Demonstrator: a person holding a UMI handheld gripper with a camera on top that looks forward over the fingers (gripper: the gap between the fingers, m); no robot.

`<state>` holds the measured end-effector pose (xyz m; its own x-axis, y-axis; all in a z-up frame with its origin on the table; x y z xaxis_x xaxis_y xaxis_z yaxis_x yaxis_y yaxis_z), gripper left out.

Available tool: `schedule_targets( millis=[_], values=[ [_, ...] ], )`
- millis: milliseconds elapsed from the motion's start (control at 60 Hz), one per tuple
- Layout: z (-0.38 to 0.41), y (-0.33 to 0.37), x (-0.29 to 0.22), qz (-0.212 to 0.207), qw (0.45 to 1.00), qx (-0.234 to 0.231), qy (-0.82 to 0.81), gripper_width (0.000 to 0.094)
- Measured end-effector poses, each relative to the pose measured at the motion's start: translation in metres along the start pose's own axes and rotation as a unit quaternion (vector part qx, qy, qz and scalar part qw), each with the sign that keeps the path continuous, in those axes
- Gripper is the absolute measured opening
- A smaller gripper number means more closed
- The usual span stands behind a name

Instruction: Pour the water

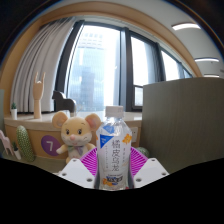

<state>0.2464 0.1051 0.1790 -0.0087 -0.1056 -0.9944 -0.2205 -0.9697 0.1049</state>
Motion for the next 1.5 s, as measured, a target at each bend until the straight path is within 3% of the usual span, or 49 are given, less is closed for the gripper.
schedule_targets(
  millis=[267, 433, 633, 700, 767, 950, 1133, 1500],
  values=[
    [-0.026, -0.021, 0.066, 0.043, 0.999, 0.013, 0.005, 0.0382],
    [-0.027, -0.019, 0.067, 0.011, 1.000, 0.016, -0.009, 0.0390],
    [-0.028, -0.015, 0.069, 0.006, 1.000, 0.008, -0.010, 0.0541],
    [-0.027, -0.011, 0.082, 0.044, 0.999, 0.004, -0.002, 0.0680],
    [-0.026, -0.002, 0.087, 0.055, 0.998, 0.005, 0.004, 0.0779],
    [-0.009, 0.058, 0.102, 0.083, 0.997, -0.005, -0.007, 0.0798],
    [0.051, 0.144, 0.101, 0.096, 0.993, -0.062, -0.008, 0.0813],
    [0.192, 0.287, 0.029, 0.071, 0.976, -0.206, 0.011, 0.0824]
  ],
)
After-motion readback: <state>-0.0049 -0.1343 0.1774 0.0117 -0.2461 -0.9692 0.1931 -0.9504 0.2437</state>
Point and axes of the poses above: the point between the fingertips, and its own axes, seen from behind it with the camera up: z to the left, x down, y backward, against the way the camera looks, the point moved 2 cm from there along y, backward, against the way the camera looks, and after that the axes turned 7 degrees about -x, right-handed, at the moved point
